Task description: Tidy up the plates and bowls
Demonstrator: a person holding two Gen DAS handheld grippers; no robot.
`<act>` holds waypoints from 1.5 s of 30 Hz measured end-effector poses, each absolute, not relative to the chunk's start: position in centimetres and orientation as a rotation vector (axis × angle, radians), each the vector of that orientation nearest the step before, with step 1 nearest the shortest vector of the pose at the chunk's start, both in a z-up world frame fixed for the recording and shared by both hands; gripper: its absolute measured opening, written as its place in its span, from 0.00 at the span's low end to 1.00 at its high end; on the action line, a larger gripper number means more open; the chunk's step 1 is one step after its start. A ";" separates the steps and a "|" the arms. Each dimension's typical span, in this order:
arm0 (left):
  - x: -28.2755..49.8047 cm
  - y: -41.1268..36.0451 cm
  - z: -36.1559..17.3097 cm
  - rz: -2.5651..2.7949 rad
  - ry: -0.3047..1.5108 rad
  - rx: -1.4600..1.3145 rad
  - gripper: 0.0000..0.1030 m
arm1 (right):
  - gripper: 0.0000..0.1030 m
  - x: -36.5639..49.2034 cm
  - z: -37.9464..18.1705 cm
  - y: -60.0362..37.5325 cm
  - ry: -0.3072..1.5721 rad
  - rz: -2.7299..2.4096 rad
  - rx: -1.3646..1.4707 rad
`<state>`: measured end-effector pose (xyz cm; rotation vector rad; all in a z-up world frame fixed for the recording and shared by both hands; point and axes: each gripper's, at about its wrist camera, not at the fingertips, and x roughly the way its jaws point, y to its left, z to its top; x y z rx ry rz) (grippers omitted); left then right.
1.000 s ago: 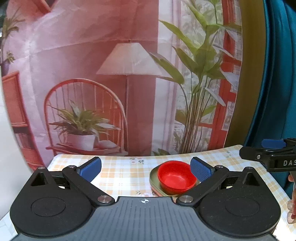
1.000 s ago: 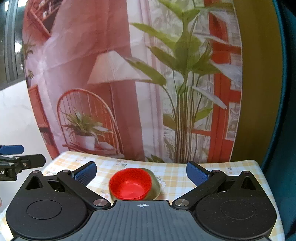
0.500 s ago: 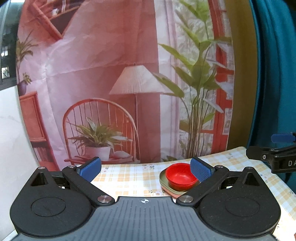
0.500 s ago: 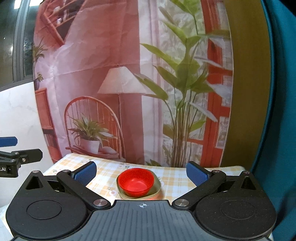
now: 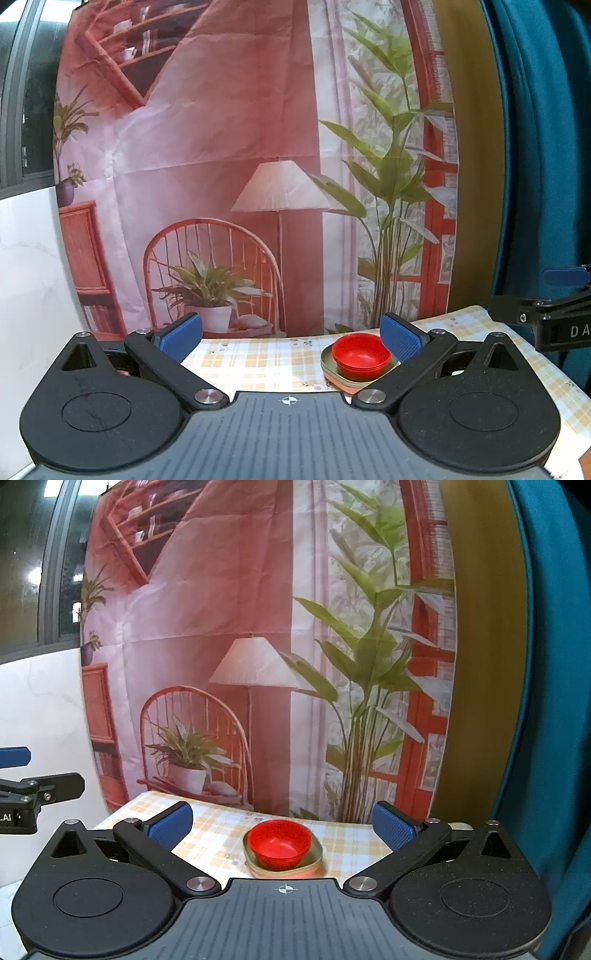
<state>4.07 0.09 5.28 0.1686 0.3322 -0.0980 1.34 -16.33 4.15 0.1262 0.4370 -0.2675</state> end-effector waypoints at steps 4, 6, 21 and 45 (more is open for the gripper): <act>4.1 -0.3 5.3 -0.091 0.330 0.179 1.00 | 1.00 0.8 4.2 -16.1 0.425 -0.275 0.123; 4.1 -0.3 5.3 -0.091 0.331 0.172 1.00 | 1.00 0.6 4.3 -16.2 0.417 -0.275 0.128; 4.1 -0.1 4.9 -0.099 0.355 0.152 1.00 | 1.00 0.0 4.7 -16.4 0.390 -0.284 0.137; 4.3 0.2 4.9 -0.088 0.362 0.122 1.00 | 1.00 -0.2 4.7 -16.8 0.385 -0.320 0.153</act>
